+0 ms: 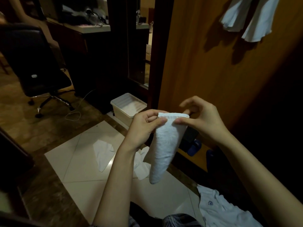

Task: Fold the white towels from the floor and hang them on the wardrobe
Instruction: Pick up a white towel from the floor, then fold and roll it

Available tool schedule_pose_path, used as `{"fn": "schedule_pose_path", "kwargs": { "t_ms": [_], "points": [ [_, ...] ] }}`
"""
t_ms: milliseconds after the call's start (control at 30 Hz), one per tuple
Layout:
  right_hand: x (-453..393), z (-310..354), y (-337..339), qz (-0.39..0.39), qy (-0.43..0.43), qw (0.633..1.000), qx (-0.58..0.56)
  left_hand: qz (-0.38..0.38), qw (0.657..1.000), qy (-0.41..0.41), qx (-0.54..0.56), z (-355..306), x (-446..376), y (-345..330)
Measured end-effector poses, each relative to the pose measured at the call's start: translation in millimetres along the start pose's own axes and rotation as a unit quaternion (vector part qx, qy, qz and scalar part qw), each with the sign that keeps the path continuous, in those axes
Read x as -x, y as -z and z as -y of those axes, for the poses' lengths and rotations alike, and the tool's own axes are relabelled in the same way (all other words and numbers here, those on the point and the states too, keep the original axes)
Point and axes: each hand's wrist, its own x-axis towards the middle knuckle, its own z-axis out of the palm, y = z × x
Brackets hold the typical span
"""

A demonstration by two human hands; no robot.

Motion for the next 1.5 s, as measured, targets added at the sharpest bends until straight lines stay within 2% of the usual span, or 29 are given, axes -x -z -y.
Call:
{"fn": "schedule_pose_path", "kwargs": {
  "t_ms": [133, 300, 367, 533, 733, 867, 967, 1067, 1133, 1300, 1433, 1500],
  "points": [
    [5, -9, -3, 0.084, -0.046, 0.987, -0.127, -0.015, 0.999, -0.018, 0.024, -1, 0, -1],
    [10, -7, -13, 0.055, -0.06, 0.968, -0.239, -0.026, 0.998, -0.05, 0.011, -2, 1, -4],
    [9, -2, -11, 0.063, -0.074, 0.955, -0.279, -0.003, 0.999, -0.041, 0.008, -2, 1, -2],
    [-3, 10, -7, 0.085, -0.09, 0.933, -0.337, 0.123, 0.99, 0.034, 0.06, 7, 6, -7],
    [-17, 19, -6, 0.068, -0.104, 0.925, -0.359, 0.136, 0.982, 0.058, 0.12, 12, 9, -16],
    [-19, 13, -18, 0.032, -0.153, 0.916, -0.37, 0.091, 0.986, 0.073, 0.122, 12, 6, -21],
    [-12, 3, -31, 0.067, -0.199, 0.886, -0.414, 0.062, 0.987, 0.09, 0.115, 12, 6, -23],
    [0, -12, -51, 0.087, -0.236, 0.849, -0.464, -0.012, 0.985, 0.11, 0.135, 11, 5, -21],
    [11, -22, -66, 0.103, -0.258, 0.844, -0.458, -0.08, 0.978, 0.123, 0.145, 10, 3, -18],
    [33, -45, -94, 0.174, -0.318, 0.84, -0.405, -0.22, 0.955, 0.107, 0.169, 8, -2, -11],
    [49, -60, -93, 0.21, -0.341, 0.816, -0.416, -0.292, 0.921, 0.114, 0.231, 11, -1, -4],
    [51, -65, -87, 0.224, -0.347, 0.818, -0.401, -0.315, 0.907, 0.12, 0.251, 15, -1, 0]
  ]
}}
